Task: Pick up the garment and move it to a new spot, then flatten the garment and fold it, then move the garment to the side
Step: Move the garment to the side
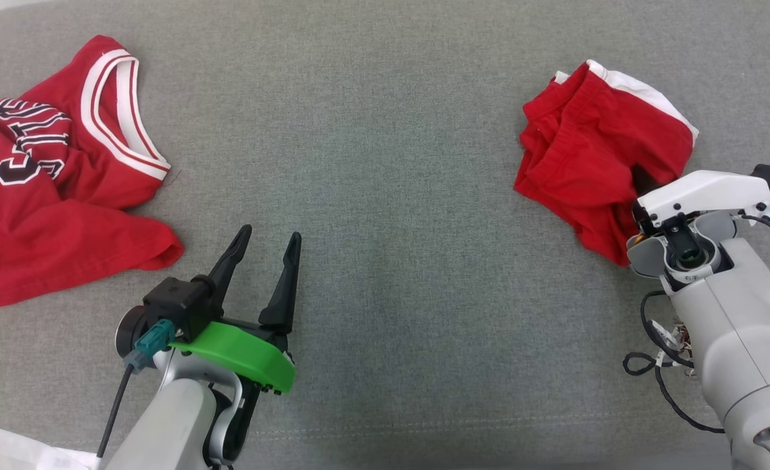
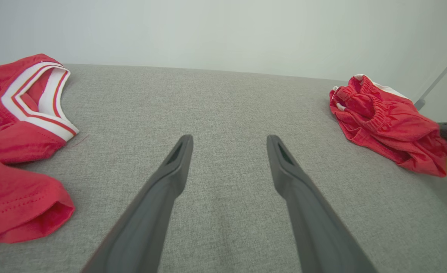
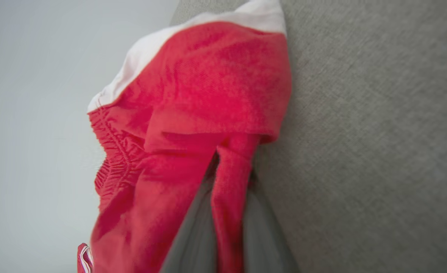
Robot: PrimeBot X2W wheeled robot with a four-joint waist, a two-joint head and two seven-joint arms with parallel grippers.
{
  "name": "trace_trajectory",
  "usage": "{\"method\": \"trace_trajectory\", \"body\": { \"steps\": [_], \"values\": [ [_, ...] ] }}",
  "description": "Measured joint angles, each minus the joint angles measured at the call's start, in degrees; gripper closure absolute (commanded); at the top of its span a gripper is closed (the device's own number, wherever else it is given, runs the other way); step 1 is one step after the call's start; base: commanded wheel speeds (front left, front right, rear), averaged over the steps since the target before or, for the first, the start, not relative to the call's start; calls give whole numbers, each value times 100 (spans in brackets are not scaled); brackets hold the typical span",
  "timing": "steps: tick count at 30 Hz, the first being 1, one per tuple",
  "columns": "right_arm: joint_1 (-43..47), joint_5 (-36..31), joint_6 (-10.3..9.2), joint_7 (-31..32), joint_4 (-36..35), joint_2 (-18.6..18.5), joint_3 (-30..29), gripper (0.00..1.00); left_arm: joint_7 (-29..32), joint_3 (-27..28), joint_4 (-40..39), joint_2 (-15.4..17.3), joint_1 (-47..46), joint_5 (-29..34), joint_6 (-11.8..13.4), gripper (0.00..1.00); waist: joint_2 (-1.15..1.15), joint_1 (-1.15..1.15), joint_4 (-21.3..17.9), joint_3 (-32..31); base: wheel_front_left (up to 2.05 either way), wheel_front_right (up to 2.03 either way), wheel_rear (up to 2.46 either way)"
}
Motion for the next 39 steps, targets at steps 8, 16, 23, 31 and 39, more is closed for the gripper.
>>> {"method": "trace_trajectory", "body": {
  "steps": [8, 16, 23, 31, 39],
  "values": [
    [-18, -166, 261, -264, -20, 11, 140, 100, 1, 45, 44, -5, 1, 0, 0, 0, 0, 0, -71, -88, 0, 0, 0],
    [-262, -643, 523, -344, -234, -91, 597, 100, 0, 14, 118, -46, 3, -1, -1, 0, 0, 0, -150, -297, 0, 0, 0],
    [-510, -1055, 627, -85, -420, -100, 1159, 100, 0, -18, 215, -159, 7, -18, -49, 0, 0, 0, -114, -474, 0, 0, 0],
    [-581, -1251, 716, 350, -686, 189, 1703, 100, 0, -9, 288, -193, 14, -24, -51, 0, 0, 0, 19, -660, 0, 0, 0],
    [-691, -1087, 766, 912, -1022, 379, 2004, 100, 0, 56, 280, -194, 21, -25, -49, 0, 0, 0, 93, -763, 0, 0, 0]
  ]
}}
